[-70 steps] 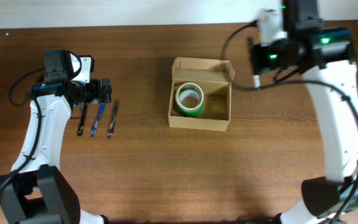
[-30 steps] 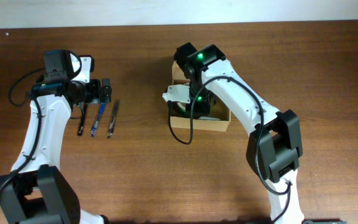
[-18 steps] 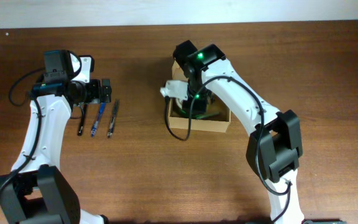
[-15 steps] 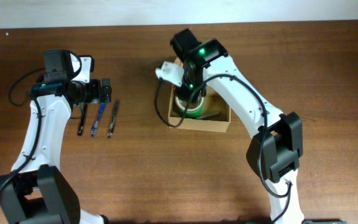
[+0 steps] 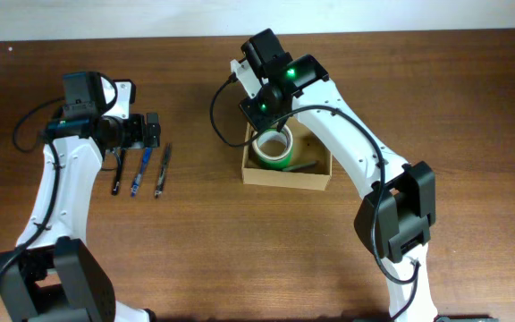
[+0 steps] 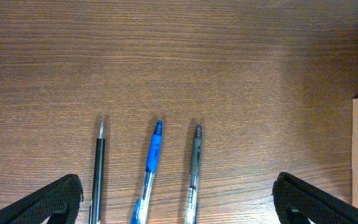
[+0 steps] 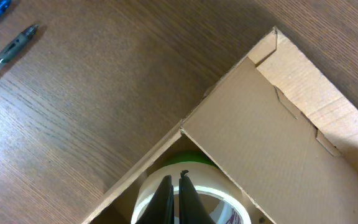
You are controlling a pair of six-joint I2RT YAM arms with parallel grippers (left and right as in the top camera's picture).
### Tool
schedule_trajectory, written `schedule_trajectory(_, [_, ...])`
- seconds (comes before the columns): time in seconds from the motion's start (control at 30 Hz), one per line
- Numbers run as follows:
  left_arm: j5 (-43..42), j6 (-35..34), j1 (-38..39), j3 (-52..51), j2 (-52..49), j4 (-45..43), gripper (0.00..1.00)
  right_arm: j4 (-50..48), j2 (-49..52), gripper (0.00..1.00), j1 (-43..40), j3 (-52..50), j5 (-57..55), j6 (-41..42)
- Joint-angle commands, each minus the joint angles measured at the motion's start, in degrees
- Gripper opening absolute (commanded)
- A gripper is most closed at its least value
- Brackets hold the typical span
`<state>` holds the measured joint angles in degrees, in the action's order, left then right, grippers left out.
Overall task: Pack container
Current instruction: 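Lower the black marker into the box and release it, then raise the right gripper out of the box and withdraw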
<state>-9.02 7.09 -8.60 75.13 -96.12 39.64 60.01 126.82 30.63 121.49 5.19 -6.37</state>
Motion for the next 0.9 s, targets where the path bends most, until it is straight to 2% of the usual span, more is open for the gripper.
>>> schedule_trajectory(0.0, [-0.2,1.0,-0.2,1.0,-0.4,-0.2,0.99,-0.1,1.2,0.04,-0.3,-2.1,-1.4,1.1])
schedule_trajectory(0.57, [-0.2,1.0,-0.2,1.0,-0.4,-0.2,0.99,-2.5,2.0,0.04,-2.1,-8.2,-0.7,3.5])
schedule_trajectory(0.87, [-0.2,1.0,-0.2,1.0,-0.4,-0.2,0.99,-1.7,-0.1,0.04,-2.1,-5.8,-0.7,2.1])
